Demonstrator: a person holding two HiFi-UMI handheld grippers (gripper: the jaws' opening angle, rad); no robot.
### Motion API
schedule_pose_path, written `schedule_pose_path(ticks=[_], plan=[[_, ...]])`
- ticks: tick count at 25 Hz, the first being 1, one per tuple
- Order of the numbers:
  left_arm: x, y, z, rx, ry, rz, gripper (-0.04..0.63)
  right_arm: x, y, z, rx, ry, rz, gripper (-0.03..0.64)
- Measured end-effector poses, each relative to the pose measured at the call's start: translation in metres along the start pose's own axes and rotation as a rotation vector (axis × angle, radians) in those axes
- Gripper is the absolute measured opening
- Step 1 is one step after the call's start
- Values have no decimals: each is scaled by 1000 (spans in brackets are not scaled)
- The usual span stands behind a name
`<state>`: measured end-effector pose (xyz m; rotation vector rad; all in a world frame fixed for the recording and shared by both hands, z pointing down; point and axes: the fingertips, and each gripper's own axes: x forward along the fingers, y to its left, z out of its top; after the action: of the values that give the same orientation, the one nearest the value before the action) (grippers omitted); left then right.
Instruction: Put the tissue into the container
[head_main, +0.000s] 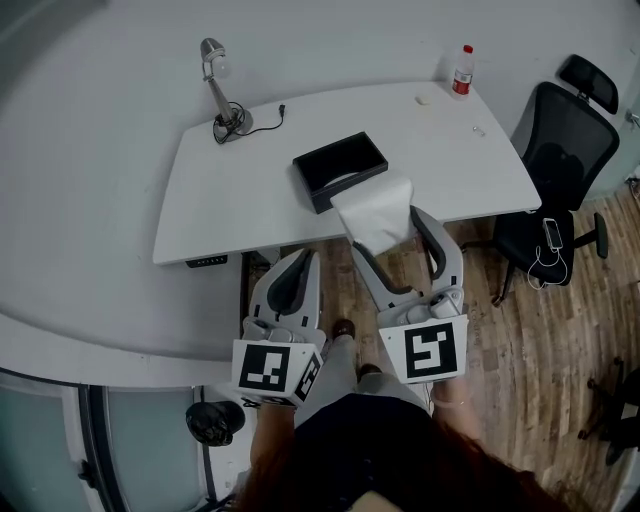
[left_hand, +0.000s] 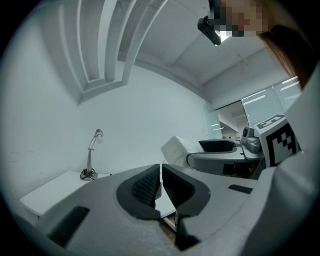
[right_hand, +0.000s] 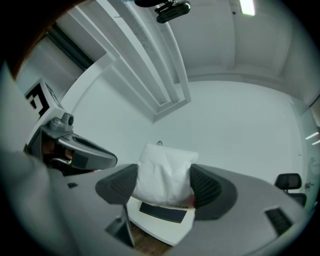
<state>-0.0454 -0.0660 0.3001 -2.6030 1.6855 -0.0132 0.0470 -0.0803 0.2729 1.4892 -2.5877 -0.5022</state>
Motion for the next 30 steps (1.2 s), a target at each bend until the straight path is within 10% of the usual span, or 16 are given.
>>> schedule_pose_path(ticks=[30], plan=[[108, 86, -12, -44, 5, -21, 37, 132, -26, -38, -41, 87, 7, 351]])
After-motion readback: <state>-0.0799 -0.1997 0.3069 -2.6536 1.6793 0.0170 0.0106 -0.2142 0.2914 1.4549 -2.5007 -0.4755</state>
